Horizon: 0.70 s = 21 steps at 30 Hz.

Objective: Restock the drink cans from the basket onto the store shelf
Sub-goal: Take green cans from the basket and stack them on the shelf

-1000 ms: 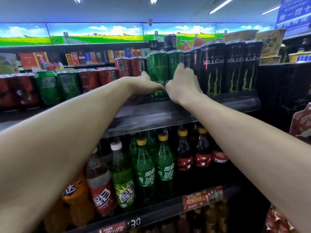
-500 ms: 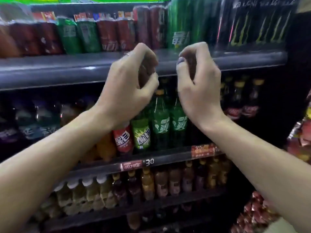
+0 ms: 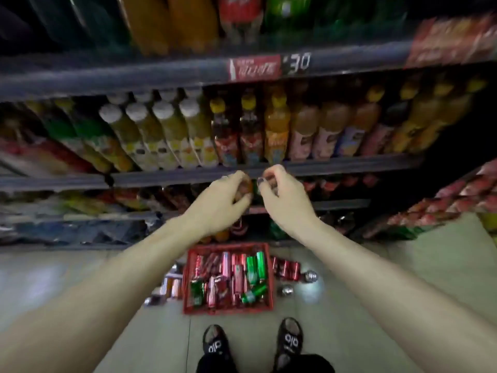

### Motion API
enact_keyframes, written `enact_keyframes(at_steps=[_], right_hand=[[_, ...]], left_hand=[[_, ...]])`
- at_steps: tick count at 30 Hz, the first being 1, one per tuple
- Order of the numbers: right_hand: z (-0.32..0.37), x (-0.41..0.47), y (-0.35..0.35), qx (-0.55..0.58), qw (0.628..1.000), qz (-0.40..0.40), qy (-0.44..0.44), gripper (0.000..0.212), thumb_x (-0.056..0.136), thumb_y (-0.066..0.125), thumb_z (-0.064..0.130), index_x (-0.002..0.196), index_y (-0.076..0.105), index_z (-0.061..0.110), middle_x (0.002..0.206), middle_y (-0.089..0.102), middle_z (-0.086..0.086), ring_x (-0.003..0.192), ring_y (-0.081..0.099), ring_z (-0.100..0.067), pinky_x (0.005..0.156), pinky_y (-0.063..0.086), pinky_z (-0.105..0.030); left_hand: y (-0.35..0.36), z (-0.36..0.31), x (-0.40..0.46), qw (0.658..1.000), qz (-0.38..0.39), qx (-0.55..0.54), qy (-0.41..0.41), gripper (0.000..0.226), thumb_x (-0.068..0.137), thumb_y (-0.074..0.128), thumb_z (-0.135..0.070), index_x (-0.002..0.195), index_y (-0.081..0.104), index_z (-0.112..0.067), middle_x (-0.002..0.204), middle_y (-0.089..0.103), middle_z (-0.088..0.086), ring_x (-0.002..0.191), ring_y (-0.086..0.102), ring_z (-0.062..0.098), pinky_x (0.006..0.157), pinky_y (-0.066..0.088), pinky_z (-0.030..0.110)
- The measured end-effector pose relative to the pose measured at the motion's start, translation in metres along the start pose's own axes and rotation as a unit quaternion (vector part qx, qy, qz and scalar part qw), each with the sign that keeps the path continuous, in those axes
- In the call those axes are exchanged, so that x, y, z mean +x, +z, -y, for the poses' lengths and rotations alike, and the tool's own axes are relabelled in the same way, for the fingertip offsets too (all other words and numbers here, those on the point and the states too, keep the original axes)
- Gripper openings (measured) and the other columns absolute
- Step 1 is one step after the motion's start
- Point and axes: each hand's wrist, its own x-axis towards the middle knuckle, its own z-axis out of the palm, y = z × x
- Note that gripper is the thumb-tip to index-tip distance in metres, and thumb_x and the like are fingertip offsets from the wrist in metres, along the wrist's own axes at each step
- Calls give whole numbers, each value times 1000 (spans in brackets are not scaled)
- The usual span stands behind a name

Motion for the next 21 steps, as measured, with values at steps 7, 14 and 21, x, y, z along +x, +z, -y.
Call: enact_keyframes(at_steps=[7, 14, 21], right_hand=[[-146, -32, 154, -74, 975, 154, 143, 22, 98, 61, 24, 116, 61, 11, 92, 70, -7, 91, 67, -29, 73, 47, -36], [-324, -58, 306, -194, 905, 350, 146, 51, 94, 65, 18, 143, 52, 12, 131, 64, -15, 122, 61, -34, 97, 51, -36], [-490, -56, 437, -397, 773, 495, -25, 54, 90, 56, 4, 143, 51, 12, 136, 56, -14, 129, 52, -35, 105, 46, -42]], left_hand=[[149, 154, -25, 982, 119, -46, -139, 27, 99, 63, -18, 124, 60, -8, 107, 72, 10, 101, 67, 27, 90, 52, 33], [334, 308, -35, 954, 219, -50, -197, 37, 102, 60, -23, 133, 52, -6, 113, 70, 19, 105, 67, 38, 91, 56, 44], [506, 417, -17, 949, 262, -50, -168, 45, 99, 64, -30, 138, 50, -13, 124, 65, 15, 111, 65, 33, 95, 54, 43]])
